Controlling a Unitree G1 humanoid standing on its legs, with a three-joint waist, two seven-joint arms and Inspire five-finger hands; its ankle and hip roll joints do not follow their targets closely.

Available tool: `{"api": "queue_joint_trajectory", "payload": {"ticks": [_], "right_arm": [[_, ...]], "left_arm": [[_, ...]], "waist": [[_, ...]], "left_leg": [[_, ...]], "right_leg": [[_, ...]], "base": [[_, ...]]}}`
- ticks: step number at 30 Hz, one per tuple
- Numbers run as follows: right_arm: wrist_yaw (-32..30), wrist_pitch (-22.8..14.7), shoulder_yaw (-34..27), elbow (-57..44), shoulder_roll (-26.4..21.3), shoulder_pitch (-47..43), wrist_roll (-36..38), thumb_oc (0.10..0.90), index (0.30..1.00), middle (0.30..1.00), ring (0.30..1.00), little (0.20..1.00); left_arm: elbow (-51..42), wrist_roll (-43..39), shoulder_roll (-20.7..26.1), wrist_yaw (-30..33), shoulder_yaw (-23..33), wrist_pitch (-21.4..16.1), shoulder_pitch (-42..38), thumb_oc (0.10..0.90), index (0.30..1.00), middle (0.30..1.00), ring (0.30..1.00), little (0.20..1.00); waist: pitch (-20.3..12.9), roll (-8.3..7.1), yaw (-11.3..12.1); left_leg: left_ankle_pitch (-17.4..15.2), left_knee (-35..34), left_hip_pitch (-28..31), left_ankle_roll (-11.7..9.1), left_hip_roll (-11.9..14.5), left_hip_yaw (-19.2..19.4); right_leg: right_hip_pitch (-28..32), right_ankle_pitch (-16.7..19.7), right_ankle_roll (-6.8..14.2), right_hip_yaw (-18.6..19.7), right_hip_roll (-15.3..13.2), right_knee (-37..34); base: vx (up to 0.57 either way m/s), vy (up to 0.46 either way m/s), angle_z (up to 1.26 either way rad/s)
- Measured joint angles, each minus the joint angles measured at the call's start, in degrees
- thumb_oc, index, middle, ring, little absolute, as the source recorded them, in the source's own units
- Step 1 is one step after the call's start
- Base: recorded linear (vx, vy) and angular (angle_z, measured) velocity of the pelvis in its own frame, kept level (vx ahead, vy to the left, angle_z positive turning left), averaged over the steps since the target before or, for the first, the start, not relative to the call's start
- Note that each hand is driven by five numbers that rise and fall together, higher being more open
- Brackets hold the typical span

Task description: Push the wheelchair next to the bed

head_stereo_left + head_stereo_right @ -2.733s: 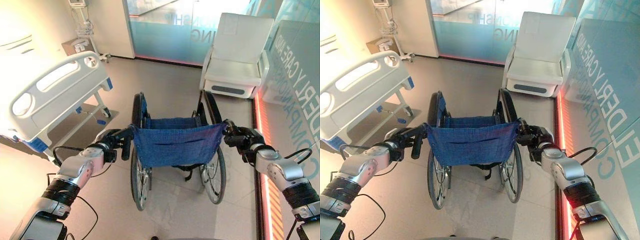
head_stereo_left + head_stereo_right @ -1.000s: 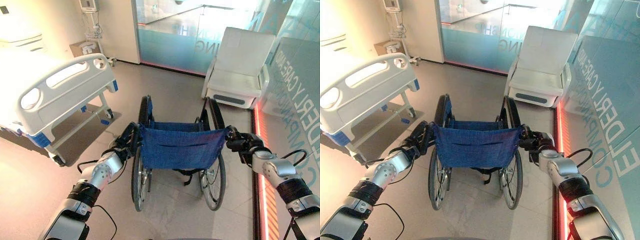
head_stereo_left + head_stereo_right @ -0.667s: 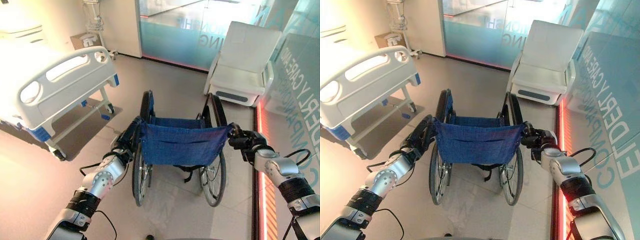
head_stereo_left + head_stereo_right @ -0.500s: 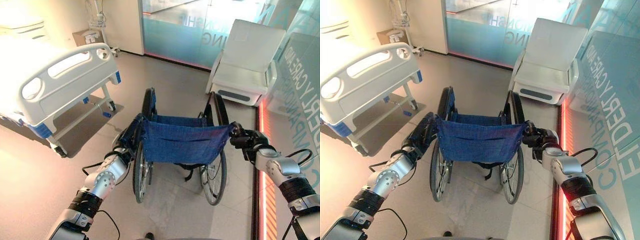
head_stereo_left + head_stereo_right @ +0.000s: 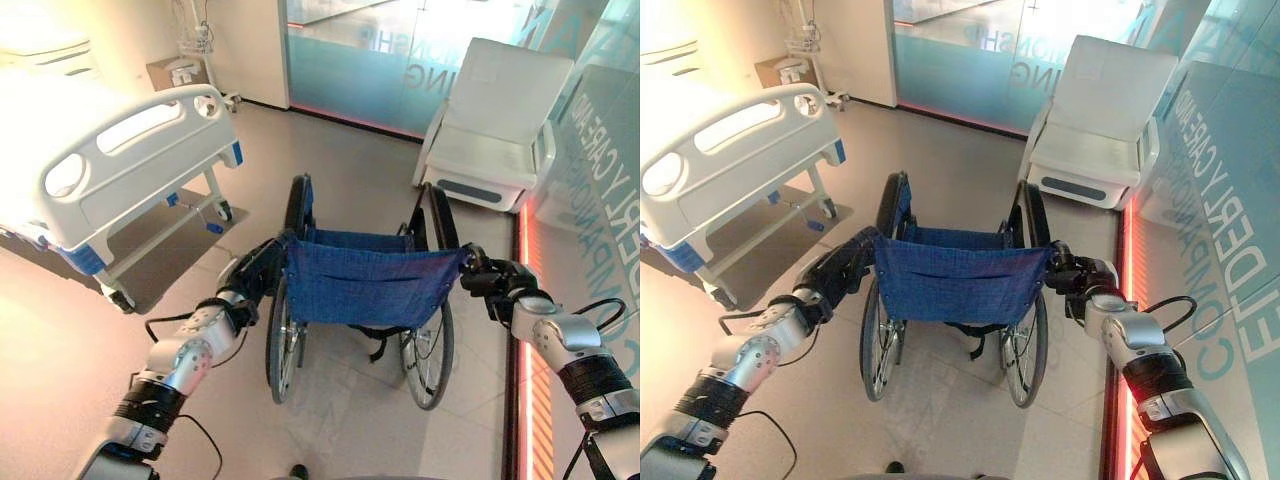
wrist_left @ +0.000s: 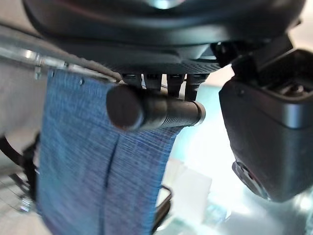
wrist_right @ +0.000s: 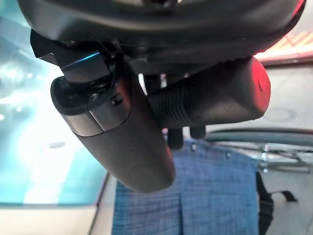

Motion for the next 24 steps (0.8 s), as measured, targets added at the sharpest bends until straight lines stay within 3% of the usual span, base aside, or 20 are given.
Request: {"api": "queue_joint_trajectory", "payload": {"ticks": [4, 9, 14, 24], "right_arm": [[-0.05, 0.00, 0.22, 0.07, -0.43, -0.05, 0.55, 0.400, 0.300, 0.300, 0.300, 0.300], [-0.71, 0.02, 2.18, 1.63, -1.36, -2.00, 2.61, 0.400, 0.300, 0.300, 0.300, 0.300], [-0.70, 0.04, 3.66, 2.49, -2.13, -3.62, 2.74, 0.400, 0.300, 0.300, 0.300, 0.300], [-0.70, 0.13, 6.91, 5.15, -3.21, -7.00, 4.71, 0.400, 0.300, 0.300, 0.300, 0.300]], "left_arm": [[0.01, 5.54, 5.87, -5.63, -3.29, 6.11, -5.03, 0.800, 0.900, 0.900, 0.900, 0.900], [2.13, 8.98, 11.18, -11.39, -8.85, 8.78, -11.12, 0.800, 0.900, 0.900, 0.900, 0.900], [3.96, 12.09, 13.40, -15.63, -13.30, 11.68, -16.70, 0.800, 0.900, 0.900, 0.900, 0.900], [8.86, 19.45, 13.24, -23.62, -18.09, 15.39, -23.49, 0.800, 0.900, 0.900, 0.900, 0.900]], "waist": [[-0.07, 0.25, -0.02], [-0.12, 0.66, -0.27], [-0.17, 1.59, -0.41], [-1.10, 3.21, -1.03]], "left_leg": [[0.00, 0.00, 0.03, 0.00, -0.02, -0.01], [0.01, 0.01, 0.11, 0.00, -0.07, 0.01], [0.04, 0.01, 0.11, 0.02, -0.08, 0.04], [0.04, 0.03, 0.05, 0.02, -0.08, 0.09]], "right_leg": [[0.04, 0.00, -0.01, -0.01, 0.05, 0.00], [0.12, 0.01, -0.01, 0.02, 0.04, 0.00], [0.12, 0.01, -0.02, 0.06, 0.05, 0.02], [0.04, -0.07, -0.15, 0.12, 0.12, 0.02]], "base": [[0.00, 0.000, 0.00], [0.00, 0.000, 0.00], [0.00, 0.000, 0.00], [0.00, 0.000, 0.00]]}}
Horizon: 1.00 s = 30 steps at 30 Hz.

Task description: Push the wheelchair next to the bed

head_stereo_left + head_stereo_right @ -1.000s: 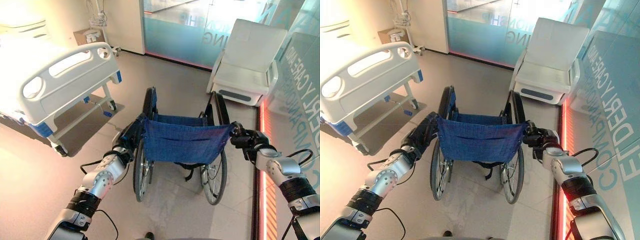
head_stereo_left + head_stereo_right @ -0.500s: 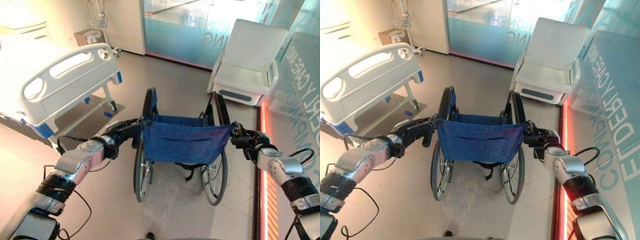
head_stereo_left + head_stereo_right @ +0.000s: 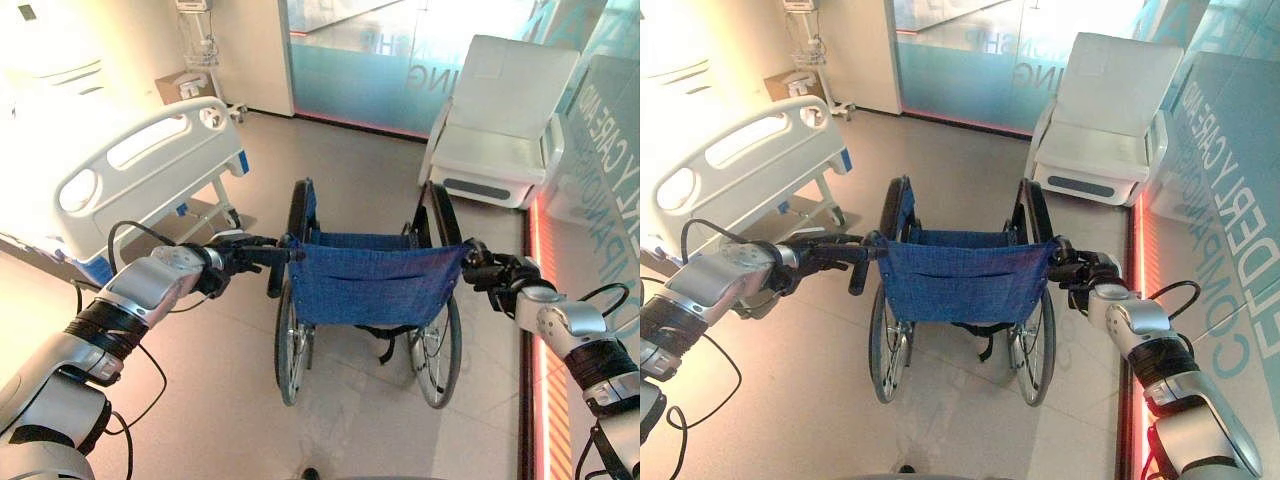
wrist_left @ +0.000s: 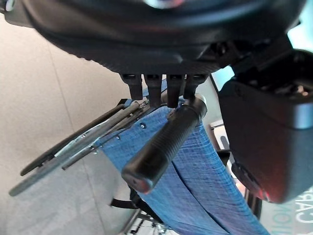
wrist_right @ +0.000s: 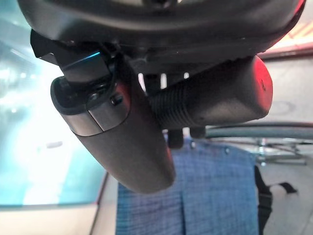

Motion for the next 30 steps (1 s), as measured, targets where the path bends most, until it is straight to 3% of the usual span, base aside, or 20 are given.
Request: {"api": "queue_joint_trajectory", "payload": {"ticks": [8, 18, 21, 22, 23, 24, 30], "right_arm": [[-0.04, 0.11, 1.83, 0.21, 0.23, -1.33, 0.00, 0.400, 0.300, 0.300, 0.300, 0.300], [-0.46, 0.27, 2.44, 1.48, 1.64, -2.49, 0.00, 0.400, 0.300, 0.300, 0.300, 0.300], [-1.67, 0.27, 3.99, 2.01, 2.07, -3.38, 0.01, 0.400, 0.300, 0.300, 0.300, 0.300], [-1.86, 0.27, 4.02, 2.01, 2.11, -3.38, 0.01, 0.400, 0.300, 0.300, 0.300, 0.300], [-2.05, 0.27, 4.06, 2.01, 2.23, -3.37, 0.01, 0.400, 0.300, 0.300, 0.300, 0.300], [-2.30, 0.28, 4.08, 2.02, 2.41, -3.39, 0.01, 0.400, 0.300, 0.300, 0.300, 0.300], [-3.64, 0.29, 4.30, 1.60, 4.48, -3.82, -0.05, 0.400, 0.300, 0.300, 0.300, 0.300]], "left_arm": [[4.65, 2.24, -1.73, -4.68, -2.85, 5.06, -4.11, 0.800, 0.900, 0.900, 0.900, 0.900], [11.73, 4.24, -7.14, -4.08, -3.08, 7.52, -6.90, 0.800, 0.900, 0.900, 0.900, 0.900], [14.95, 4.74, -9.85, -1.20, -4.58, 7.22, -7.93, 0.800, 0.900, 0.900, 0.900, 0.900], [15.66, 4.49, -10.79, 0.24, -4.58, 7.17, -7.93, 0.469, 0.404, 0.404, 0.404, 0.404], [16.03, 4.37, -11.75, 1.09, -4.58, 7.16, -7.92, 0.469, 0.404, 0.404, 0.404, 0.404], [16.88, 4.03, -12.15, 2.85, -4.41, 6.97, -7.92, 0.400, 0.300, 0.300, 0.300, 0.300], [19.55, 1.37, -13.73, 12.42, -3.82, 6.03, -7.54, 0.400, 0.300, 0.300, 0.300, 0.300]], "waist": [[-0.50, 0.82, -0.64], [-0.74, 1.21, -0.82], [-1.25, 1.80, -0.89], [-1.37, 1.98, -0.88], [-1.39, 2.00, -0.89], [-1.42, 2.04, -0.76], [-1.93, 1.40, -0.74]], "left_leg": [[0.06, 0.24, 0.01, -0.08, 0.08, 0.21], [0.11, 0.38, 0.13, -0.17, 0.16, 0.31], [0.12, 0.37, 0.21, -0.17, 0.21, 0.36], [0.12, 0.37, 0.25, -0.18, 0.23, 0.37], [0.11, 0.37, 0.28, -0.18, 0.27, 0.41], [0.13, 0.37, 0.30, -0.21, 0.29, 0.43], [0.12, 0.38, -0.24, -0.23, 0.46, 1.92]], "right_leg": [[-0.18, -0.01, -0.03, 0.34, 0.26, 0.00], [-0.23, -0.02, -0.16, 1.16, 0.53, 0.01], [-0.26, 0.02, -0.21, 1.37, 0.62, 0.00], [-0.25, 0.02, -0.22, 1.41, 0.65, 0.01], [-0.27, 0.02, -0.22, 1.45, 0.68, 0.00], [-0.27, 0.08, -0.30, 1.50, 0.72, 0.01], [-2.22, 0.55, -0.40, 4.08, 0.93, 0.00]], "base": [[0.00, -0.021, -0.02], [0.01, -0.022, 0.00], [0.06, -0.050, -0.03], [0.08, -0.042, -0.01], [0.07, -0.040, -0.02], [0.03, -0.037, -0.03], [0.02, -0.027, -0.19]]}}
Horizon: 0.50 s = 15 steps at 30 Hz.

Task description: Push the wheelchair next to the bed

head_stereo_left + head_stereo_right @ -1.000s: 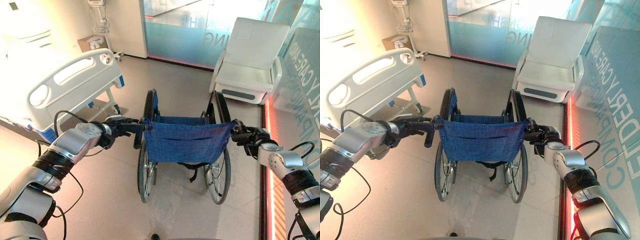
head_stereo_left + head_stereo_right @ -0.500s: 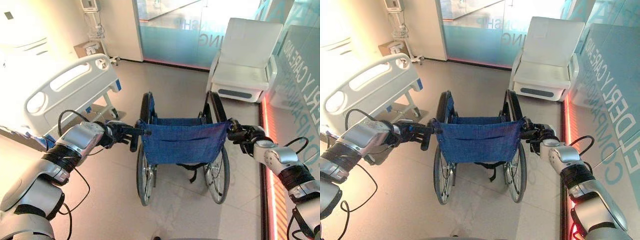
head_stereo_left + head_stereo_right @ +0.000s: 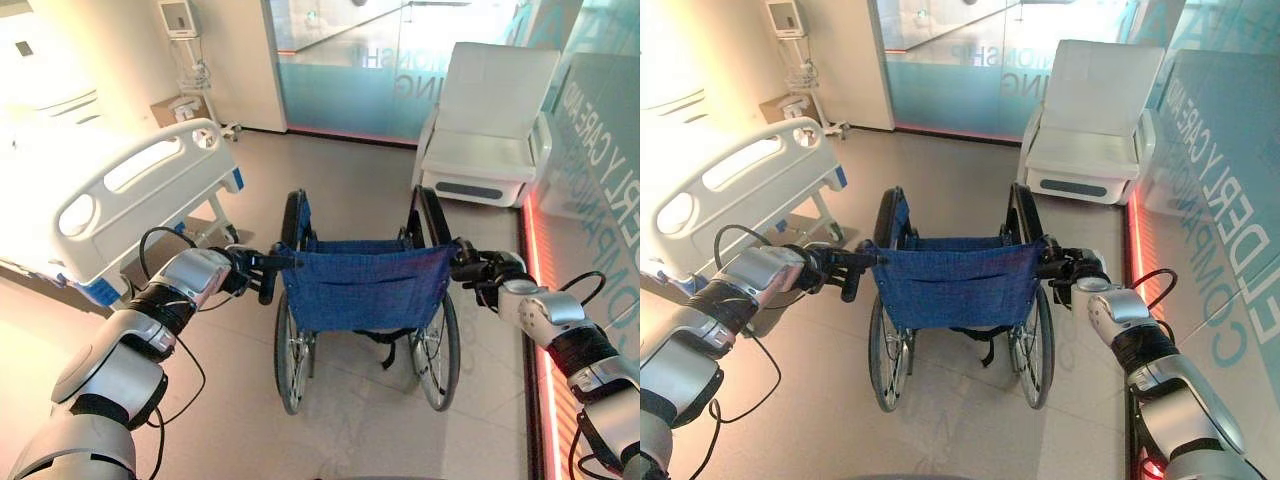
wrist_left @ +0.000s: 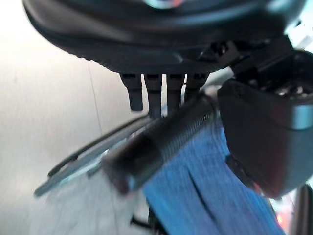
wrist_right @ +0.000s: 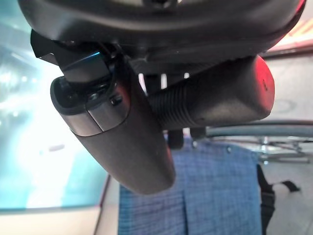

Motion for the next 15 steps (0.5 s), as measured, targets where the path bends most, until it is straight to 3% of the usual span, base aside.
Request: {"api": "queue_joint_trajectory", "payload": {"ticks": [9, 15], "right_arm": [[-0.76, 0.07, 0.00, -0.80, 2.55, -0.03, -0.12, 0.400, 0.300, 0.300, 0.300, 0.300], [-0.77, 0.08, 0.00, -0.80, 2.62, 0.02, -0.12, 0.400, 0.300, 0.300, 0.300, 0.300]], "left_arm": [[0.95, -10.15, -1.06, 14.13, 5.42, -2.26, 4.32, 0.400, 0.300, 0.300, 0.300, 0.300], [0.92, -12.74, -1.65, 16.36, 7.31, -2.11, 5.28, 0.400, 0.300, 0.300, 0.300, 0.300]], "waist": [[-0.31, -0.81, 0.30], [-0.33, -0.84, 0.22]], "left_leg": [[-0.08, -0.41, -0.61, 0.12, -0.12, 1.51], [-0.17, -0.42, -0.91, -0.03, -0.13, 1.55]], "right_leg": [[-2.00, 1.21, 0.26, 3.40, -0.12, -0.03], [-2.29, 1.60, 0.43, 3.39, -0.31, -0.12]], "base": [[0.00, -0.008, -0.18], [0.00, -0.001, -0.01]]}}
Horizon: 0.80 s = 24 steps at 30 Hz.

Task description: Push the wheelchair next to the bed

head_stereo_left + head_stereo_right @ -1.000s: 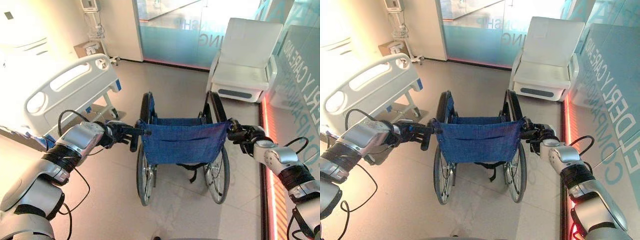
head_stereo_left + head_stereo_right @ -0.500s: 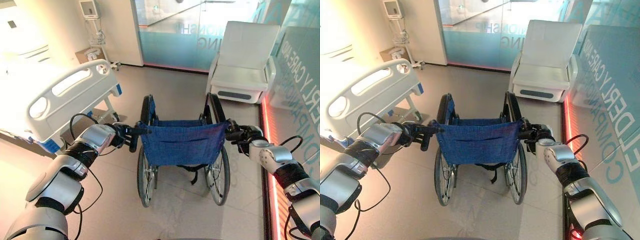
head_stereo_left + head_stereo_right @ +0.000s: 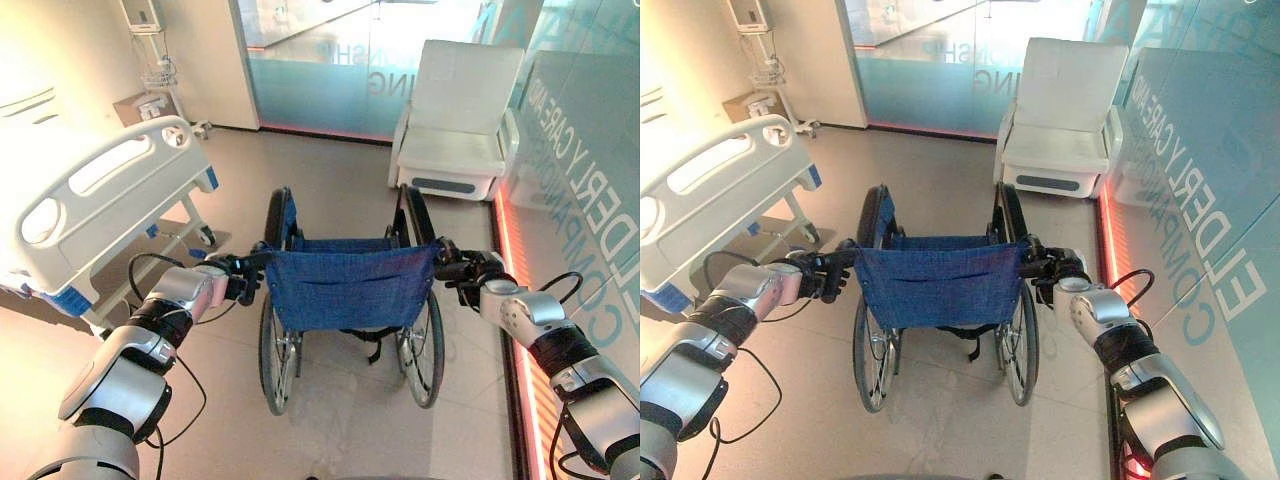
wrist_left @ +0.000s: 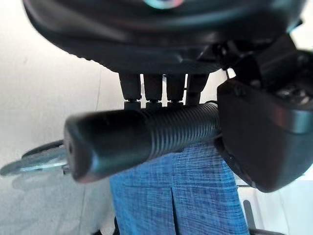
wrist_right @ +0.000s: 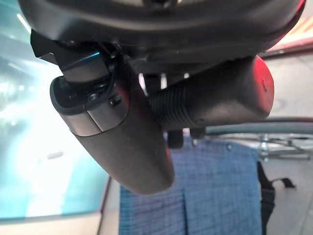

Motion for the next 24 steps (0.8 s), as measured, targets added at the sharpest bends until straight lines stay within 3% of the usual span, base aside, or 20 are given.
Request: {"api": "queue_joint_trajectory", "payload": {"ticks": [6, 10, 12, 17, 24], "right_arm": [[0.01, 0.02, 0.00, -0.06, -0.13, 0.00, 0.06, 0.400, 0.300, 0.300, 0.300, 0.300], [0.02, 0.02, 0.01, -0.30, -0.37, 0.06, 0.08, 0.400, 0.300, 0.300, 0.300, 0.300], [0.04, 0.02, 0.00, -0.40, -0.58, 0.14, 0.08, 0.400, 0.300, 0.300, 0.300, 0.300], [0.05, 0.03, 0.00, -1.04, -0.94, 0.42, 0.15, 0.400, 0.300, 0.300, 0.300, 0.300], [0.42, 0.04, -0.25, -1.63, -1.55, 1.05, 0.18, 0.400, 0.300, 0.300, 0.300, 0.300]], "left_arm": [[-0.27, -0.48, 0.26, -0.77, 0.65, 0.91, 0.02, 0.400, 0.300, 0.300, 0.300, 0.300], [-0.27, -6.55, 1.27, 0.00, 1.54, -0.07, 0.92, 0.400, 0.300, 0.300, 0.300, 0.300], [-0.28, -11.36, 1.35, 1.72, 1.99, -1.65, 1.87, 0.400, 0.300, 0.300, 0.300, 0.300], [-3.59, -23.07, 1.24, 7.63, 4.04, -9.57, 7.65, 0.400, 0.300, 0.300, 0.300, 0.300], [-8.19, -25.58, 1.37, 8.40, 5.97, -13.68, 12.70, 0.400, 0.300, 0.300, 0.300, 0.300]], "waist": [[-0.01, 0.01, 0.07], [-0.01, 0.02, -0.01], [-0.01, 0.03, 0.01], [0.01, 0.04, -0.13], [0.06, 0.09, -0.23]], "left_leg": [[0.16, 0.00, -0.02, 0.25, -0.04, -0.11], [0.17, 0.00, 0.01, 0.25, -0.02, -0.26], [0.17, 0.00, 0.01, 0.26, -0.04, -0.36], [0.18, -0.01, -0.04, 0.26, -0.07, -0.69], [0.18, -0.01, -0.02, 0.26, -0.05, -1.68]], "right_leg": [[0.08, 0.04, 0.03, -0.28, -0.11, -0.11], [0.17, 0.04, 0.02, -0.42, -0.12, -0.11], [0.25, 0.04, 0.02, -0.60, -0.17, -0.11], [0.43, -0.03, 0.01, -1.43, -0.33, -0.14], [0.78, -0.17, -0.16, -2.40, -0.32, -0.17]], "base": [[0.00, 0.000, 0.00], [0.00, 0.037, 0.02], [0.00, 0.047, 0.03], [0.00, 0.040, 0.03], [0.01, 0.032, 0.05]]}}
